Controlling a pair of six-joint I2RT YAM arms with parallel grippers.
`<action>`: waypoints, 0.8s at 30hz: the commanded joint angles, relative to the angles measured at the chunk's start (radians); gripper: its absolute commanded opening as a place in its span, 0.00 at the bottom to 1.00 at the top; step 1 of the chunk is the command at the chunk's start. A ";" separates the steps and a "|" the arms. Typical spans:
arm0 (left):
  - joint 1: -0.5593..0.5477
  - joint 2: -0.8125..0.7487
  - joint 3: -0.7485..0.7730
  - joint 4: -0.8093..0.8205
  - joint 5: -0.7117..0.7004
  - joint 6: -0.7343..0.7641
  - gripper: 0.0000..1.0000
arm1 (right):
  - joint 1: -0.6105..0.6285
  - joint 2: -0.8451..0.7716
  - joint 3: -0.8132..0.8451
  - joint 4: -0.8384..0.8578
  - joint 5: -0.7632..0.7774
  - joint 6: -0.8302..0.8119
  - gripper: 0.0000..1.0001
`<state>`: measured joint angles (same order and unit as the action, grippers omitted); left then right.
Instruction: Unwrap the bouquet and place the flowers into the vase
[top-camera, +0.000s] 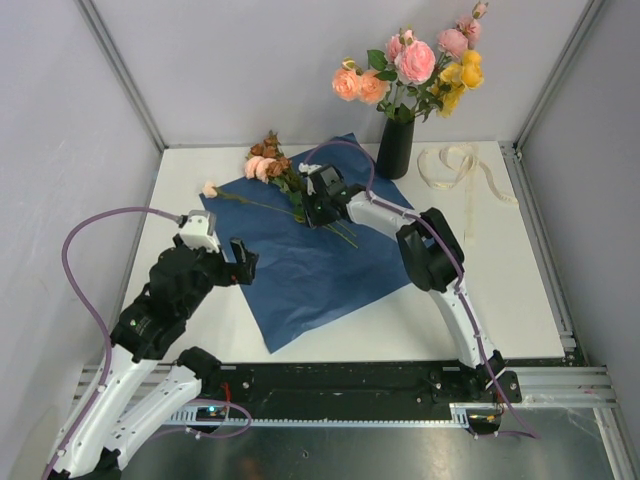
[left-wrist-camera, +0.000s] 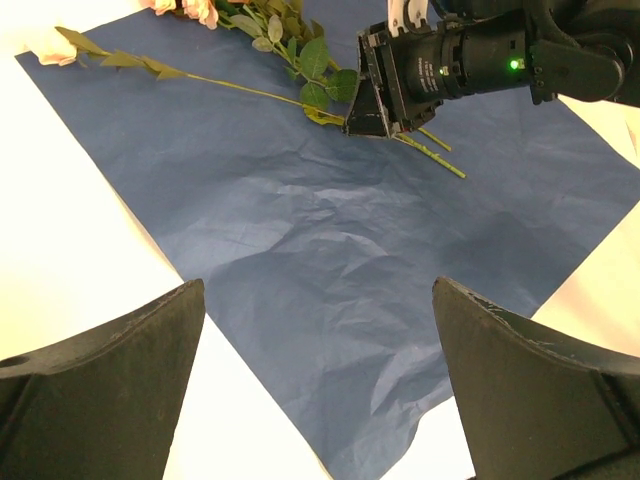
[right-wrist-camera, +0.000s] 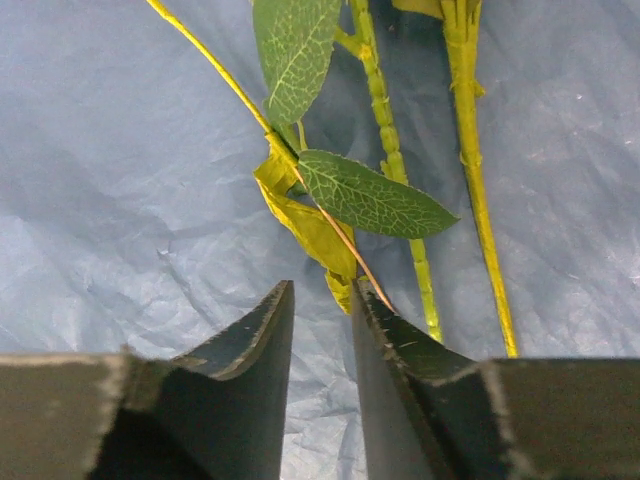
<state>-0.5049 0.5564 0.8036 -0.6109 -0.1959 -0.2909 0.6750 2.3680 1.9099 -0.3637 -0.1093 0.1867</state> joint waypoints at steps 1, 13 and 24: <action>-0.003 0.023 -0.001 0.018 -0.081 -0.117 1.00 | 0.022 0.007 0.029 -0.005 0.012 -0.036 0.31; 0.261 0.319 0.133 0.052 -0.002 -0.670 0.82 | 0.021 -0.188 -0.186 0.159 -0.099 -0.042 0.26; 0.407 0.778 0.194 0.340 0.029 -0.880 0.71 | 0.020 -0.693 -0.617 0.318 -0.126 -0.019 0.32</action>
<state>-0.1246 1.2076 0.9466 -0.4053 -0.1726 -1.0489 0.6933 1.8645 1.4162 -0.1642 -0.2207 0.1558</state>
